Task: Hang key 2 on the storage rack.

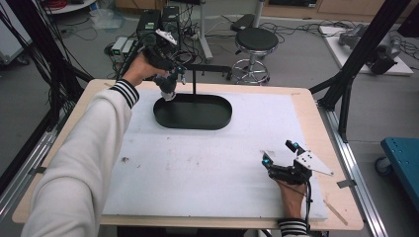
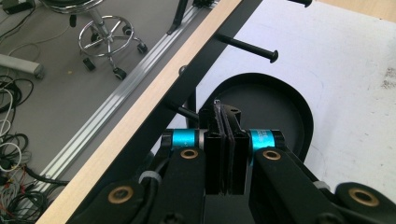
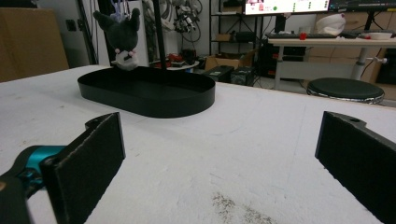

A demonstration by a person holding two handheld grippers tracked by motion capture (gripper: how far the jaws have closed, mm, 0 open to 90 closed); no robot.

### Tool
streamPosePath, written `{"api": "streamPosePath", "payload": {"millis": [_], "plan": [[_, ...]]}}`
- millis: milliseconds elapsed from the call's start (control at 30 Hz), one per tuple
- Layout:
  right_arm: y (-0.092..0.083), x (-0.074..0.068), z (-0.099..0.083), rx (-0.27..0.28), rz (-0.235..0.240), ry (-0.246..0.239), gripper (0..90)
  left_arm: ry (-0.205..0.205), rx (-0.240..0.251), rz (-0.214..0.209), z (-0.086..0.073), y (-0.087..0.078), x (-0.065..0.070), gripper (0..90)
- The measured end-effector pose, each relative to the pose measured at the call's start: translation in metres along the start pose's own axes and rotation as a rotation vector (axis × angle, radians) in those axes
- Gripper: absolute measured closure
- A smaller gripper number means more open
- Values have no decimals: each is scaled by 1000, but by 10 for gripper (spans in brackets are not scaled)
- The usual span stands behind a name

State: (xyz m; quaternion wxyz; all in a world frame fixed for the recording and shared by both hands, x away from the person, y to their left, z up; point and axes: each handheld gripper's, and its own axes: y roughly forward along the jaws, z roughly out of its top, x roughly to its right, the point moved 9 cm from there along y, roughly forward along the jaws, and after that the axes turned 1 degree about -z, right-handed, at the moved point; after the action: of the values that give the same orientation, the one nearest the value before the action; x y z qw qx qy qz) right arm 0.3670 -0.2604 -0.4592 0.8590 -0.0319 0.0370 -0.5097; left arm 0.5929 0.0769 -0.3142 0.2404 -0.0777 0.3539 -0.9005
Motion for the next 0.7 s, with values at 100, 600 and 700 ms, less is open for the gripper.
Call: {"api": "streamPosePath", "payload": {"millis": [100, 600, 700], "plan": [[0, 0, 0, 0, 0, 1, 7, 4, -3, 8, 0, 0, -3, 881], [0, -1, 0, -5, 0, 8, 7, -3, -6, 82, 1, 6, -12, 877], [0, -2, -1, -6, 1, 8, 7, -3, 15, 150, 2, 6, -15, 724]]}}
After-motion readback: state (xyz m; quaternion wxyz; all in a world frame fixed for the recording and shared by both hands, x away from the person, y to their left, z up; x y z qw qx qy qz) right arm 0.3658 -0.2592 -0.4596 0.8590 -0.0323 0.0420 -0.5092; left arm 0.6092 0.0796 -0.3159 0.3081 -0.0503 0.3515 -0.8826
